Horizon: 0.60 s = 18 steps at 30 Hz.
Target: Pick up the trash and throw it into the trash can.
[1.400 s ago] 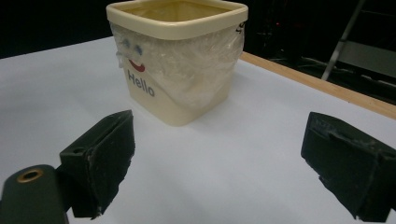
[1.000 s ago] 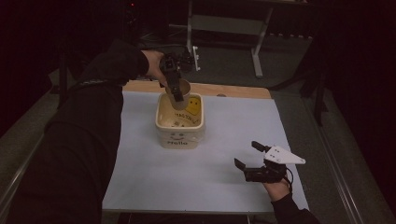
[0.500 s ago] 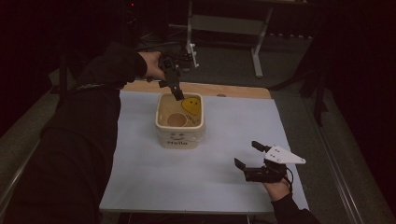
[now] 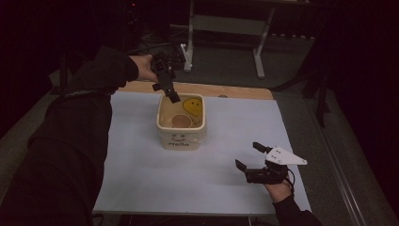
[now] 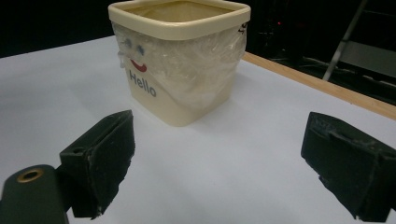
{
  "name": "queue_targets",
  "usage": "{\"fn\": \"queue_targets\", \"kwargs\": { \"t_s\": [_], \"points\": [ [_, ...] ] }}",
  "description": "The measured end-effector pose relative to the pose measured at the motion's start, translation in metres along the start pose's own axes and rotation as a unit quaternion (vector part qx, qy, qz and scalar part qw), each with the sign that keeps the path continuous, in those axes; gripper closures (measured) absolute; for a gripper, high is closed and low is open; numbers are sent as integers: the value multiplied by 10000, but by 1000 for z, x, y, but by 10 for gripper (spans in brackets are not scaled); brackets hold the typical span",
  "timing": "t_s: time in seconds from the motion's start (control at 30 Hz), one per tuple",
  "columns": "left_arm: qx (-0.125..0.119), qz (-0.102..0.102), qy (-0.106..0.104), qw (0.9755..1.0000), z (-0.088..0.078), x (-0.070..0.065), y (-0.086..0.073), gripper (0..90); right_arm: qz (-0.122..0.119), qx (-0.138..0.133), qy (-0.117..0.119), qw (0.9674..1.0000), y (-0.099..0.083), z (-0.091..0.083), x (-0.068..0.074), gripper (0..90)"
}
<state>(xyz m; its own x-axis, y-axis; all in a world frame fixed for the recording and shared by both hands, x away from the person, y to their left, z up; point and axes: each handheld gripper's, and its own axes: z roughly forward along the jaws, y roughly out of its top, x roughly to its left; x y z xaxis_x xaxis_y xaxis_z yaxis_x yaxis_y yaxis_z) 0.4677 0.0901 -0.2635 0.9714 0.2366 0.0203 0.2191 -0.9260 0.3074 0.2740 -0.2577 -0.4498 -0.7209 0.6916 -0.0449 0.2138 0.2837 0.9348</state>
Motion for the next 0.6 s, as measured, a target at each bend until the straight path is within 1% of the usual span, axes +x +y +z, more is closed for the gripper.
{"fn": "queue_targets", "kwargs": {
  "t_s": [0.03,0.13,0.23,0.27,0.3,0.4,0.43,0.53,0.57,0.6],
  "points": [
    [-4,32,13,10000,0,-1,-1,4,-8,3,0,10000,0,0,0,96],
    [-22,-8,10,10000,0,-4,-5,4,-14,13,10,10000,0,0,0,96],
    [-130,-84,49,9999,-3,-7,-10,4,-16,11,-1,10000,0,1,0,96],
    [-209,-119,53,9997,-4,-8,-13,4,-12,8,-1,10000,0,1,0,96],
    [-222,-148,27,9996,-5,-8,-14,4,-19,11,-4,10000,0,1,0,96],
    [-262,-165,76,9995,-5,-10,-19,4,-30,4,-6,10000,1,1,1,96],
    [-303,-243,68,9992,-4,-14,-25,4,-27,5,-2,10000,1,1,1,96],
    [-362,-261,29,9990,-3,-19,-34,4,-47,4,-3,10000,1,1,2,96],
    [-362,-261,29,9990,-3,-19,-34,4,-47,4,-3,10000,1,1,2,96],
    [-396,-297,-10,9988,-3,-20,-37,4,-44,9,-7,10000,1,2,2,96]
  ]
}}
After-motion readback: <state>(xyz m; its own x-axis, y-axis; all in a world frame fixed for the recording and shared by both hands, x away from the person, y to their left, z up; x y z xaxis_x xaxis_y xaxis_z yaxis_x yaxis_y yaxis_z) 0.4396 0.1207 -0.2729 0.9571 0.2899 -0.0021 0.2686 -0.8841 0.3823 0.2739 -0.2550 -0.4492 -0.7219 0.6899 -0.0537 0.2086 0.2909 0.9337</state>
